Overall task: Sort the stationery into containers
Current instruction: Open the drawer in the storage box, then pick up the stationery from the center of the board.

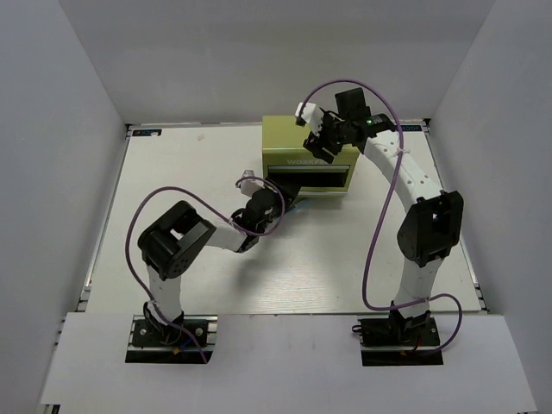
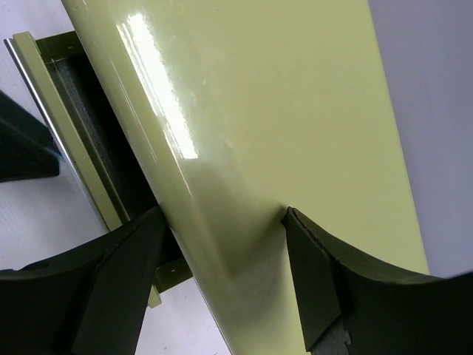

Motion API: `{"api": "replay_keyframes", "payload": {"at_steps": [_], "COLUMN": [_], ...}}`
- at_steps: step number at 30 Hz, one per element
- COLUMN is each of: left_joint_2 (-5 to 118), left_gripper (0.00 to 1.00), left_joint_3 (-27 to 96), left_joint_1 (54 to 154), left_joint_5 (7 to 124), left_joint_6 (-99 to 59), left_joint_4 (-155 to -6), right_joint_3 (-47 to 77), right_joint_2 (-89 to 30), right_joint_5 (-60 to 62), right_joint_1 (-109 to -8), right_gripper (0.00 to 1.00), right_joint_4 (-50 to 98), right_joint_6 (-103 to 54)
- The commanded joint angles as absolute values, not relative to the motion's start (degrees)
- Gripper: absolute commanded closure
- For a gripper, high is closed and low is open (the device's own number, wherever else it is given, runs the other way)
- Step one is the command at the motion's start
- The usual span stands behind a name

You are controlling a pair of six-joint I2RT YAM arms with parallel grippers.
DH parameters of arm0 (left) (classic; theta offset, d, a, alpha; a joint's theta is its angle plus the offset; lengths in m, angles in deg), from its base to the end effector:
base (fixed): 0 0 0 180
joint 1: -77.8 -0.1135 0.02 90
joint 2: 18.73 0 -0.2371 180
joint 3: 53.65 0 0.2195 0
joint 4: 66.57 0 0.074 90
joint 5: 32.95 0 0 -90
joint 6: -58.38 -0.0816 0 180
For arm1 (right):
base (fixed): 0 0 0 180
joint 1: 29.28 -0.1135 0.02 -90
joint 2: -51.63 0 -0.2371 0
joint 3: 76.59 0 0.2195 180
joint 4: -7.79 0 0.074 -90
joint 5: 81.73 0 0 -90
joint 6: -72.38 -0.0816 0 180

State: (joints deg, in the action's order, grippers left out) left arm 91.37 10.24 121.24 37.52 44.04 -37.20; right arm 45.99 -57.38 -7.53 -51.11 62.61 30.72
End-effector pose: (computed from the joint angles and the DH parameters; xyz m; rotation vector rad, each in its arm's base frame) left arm 0.3076 -0.2537 0.1340 -0.7956 1.8396 -1.0985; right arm 0.3865 0.1788 0.2886 -1.4119 1.7634 0.0703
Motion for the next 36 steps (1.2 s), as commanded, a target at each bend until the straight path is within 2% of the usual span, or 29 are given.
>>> {"api": "replay_keyframes", "payload": {"at_steps": [1,3,6,7,8,11,16,19,23,36], "left_joint_2": [84.20,80.77,76.38,75.58,74.79,73.99,74.52,75.83,77.33,85.67], "left_gripper": [0.33,0.35,0.44,0.57,0.64,0.76,0.73,0.58,0.50,0.48], "left_joint_3": [9.85,10.46,9.94,9.94,9.94,10.46,12.31,13.62,15.04,20.13], "left_joint_1": [121.13,121.65,121.66,121.66,121.66,121.66,121.66,121.66,121.66,122.71], "left_joint_5": [44.03,47.99,51.33,52.73,53.62,57.30,57.50,55.22,51.96,44.93], "left_joint_6": [32.75,28.69,22.27,17.64,14.55,3.24,-8.05,-12.80,-16.32,-23.70], "left_joint_4": [-40.40,-43.48,-53.14,-57.08,-58.95,-66.75,-73.99,-75.83,-75.85,-75.31], "right_joint_3": [42.73,41.59,39.74,38.95,38.59,36.23,33.23,32.70,32.62,31.47], "right_joint_2": [-57.80,-56.75,-55.26,-54.81,-54.72,-52.88,-50.86,-50.50,-50.15,-49.62], "right_joint_5": [-6.50,-6.85,-7.38,-7.81,-7.82,-8.17,-8.61,-8.61,-8.87,-9.66], "right_joint_1": [-50.37,-50.11,-50.20,-50.11,-50.20,-50.03,-49.94,-49.67,-49.23,-48.27], "right_gripper": [0.29,0.29,0.29,0.29,0.29,0.29,0.29,0.29,0.29,0.29], "right_joint_4": [64.87,64.87,64.78,64.61,64.43,63.99,63.03,62.76,62.85,62.68], "right_joint_6": [29.49,30.02,30.46,30.81,30.90,31.07,30.99,30.81,30.64,30.28]}}
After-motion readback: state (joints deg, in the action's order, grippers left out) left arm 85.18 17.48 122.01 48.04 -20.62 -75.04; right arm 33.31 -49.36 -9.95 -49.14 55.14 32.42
